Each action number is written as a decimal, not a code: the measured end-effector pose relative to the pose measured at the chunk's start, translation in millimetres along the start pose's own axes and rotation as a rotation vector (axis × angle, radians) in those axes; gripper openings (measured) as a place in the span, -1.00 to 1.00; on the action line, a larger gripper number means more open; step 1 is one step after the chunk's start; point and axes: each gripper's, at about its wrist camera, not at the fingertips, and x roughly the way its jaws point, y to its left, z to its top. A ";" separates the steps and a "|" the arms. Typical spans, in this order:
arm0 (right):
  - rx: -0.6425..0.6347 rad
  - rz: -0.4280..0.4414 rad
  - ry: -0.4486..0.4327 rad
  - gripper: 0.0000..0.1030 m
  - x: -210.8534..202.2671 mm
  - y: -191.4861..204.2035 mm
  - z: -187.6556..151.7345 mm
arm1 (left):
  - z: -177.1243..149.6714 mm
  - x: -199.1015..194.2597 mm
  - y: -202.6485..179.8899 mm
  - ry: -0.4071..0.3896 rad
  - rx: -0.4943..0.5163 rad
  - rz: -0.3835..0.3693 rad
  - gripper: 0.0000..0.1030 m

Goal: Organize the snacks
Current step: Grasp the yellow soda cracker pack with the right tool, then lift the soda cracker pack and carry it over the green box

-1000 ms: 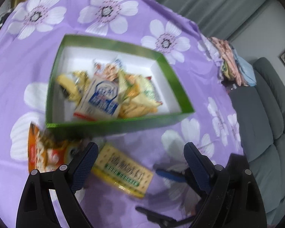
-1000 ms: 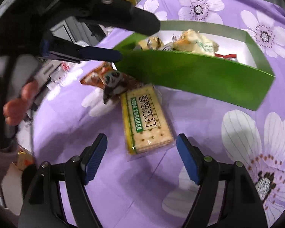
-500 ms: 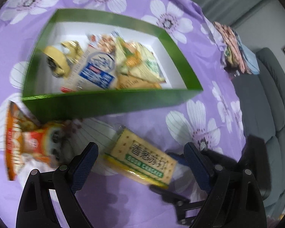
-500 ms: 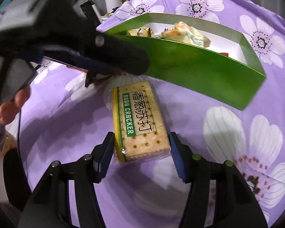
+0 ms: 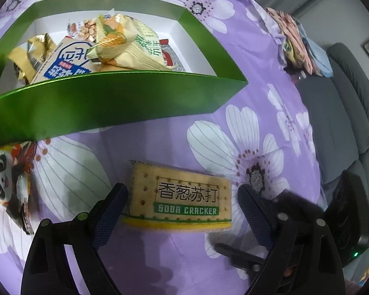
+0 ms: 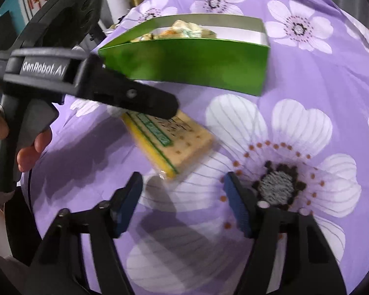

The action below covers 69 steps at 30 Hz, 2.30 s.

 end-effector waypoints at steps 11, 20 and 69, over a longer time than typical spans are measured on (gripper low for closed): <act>0.028 -0.062 -0.031 -0.19 0.0 6.2 0.5 | -12.7 0.2 -7.8 -0.057 -0.012 0.100 0.47; 0.065 -0.047 -0.058 -0.22 -7.5 4.3 4.1 | -7.7 -10.1 -12.5 -0.070 -0.007 0.095 0.44; 0.032 -0.071 -0.341 -0.23 -59.3 -15.3 107.7 | 90.5 -83.2 -50.5 -0.326 0.137 0.107 0.44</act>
